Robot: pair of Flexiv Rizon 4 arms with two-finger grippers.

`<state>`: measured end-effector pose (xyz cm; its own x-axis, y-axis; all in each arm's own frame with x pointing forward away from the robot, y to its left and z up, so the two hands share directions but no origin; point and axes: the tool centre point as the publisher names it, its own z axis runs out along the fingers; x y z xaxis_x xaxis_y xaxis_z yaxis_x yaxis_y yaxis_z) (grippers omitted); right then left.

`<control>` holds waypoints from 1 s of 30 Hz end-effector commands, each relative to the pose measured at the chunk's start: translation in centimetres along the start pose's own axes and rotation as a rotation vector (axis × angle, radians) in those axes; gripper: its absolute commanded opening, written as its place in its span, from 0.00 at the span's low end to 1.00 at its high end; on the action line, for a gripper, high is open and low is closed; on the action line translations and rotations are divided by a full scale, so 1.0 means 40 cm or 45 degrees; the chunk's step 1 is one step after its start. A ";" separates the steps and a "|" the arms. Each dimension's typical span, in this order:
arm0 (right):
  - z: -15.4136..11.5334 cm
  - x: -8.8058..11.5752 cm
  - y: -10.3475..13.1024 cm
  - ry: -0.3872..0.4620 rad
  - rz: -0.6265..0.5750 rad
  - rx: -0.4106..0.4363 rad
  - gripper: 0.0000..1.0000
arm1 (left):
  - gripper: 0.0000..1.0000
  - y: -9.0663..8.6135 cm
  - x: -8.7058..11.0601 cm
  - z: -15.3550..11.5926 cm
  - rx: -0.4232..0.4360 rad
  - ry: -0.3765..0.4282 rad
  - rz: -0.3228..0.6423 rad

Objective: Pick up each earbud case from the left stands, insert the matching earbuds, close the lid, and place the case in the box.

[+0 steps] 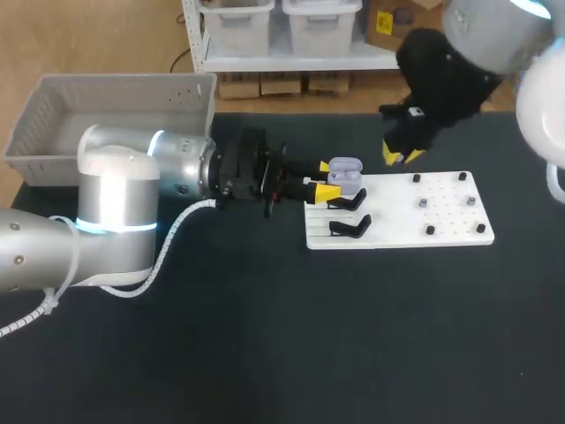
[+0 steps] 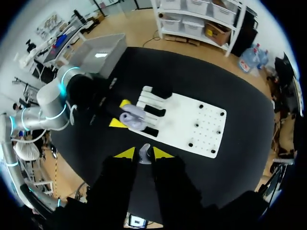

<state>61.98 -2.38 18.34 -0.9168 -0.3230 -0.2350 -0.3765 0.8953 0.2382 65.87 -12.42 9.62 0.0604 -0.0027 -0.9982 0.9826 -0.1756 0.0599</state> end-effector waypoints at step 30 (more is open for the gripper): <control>0.081 -0.061 0.098 0.144 -0.230 -0.003 0.00 | 0.00 -0.003 0.001 0.002 -0.006 -0.001 0.004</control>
<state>62.37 2.29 16.84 -0.8437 -0.5020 -0.1902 -0.5339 0.8215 0.2004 65.87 -12.42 9.62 0.0604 -0.0027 -0.9982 0.9826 -0.1756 0.0599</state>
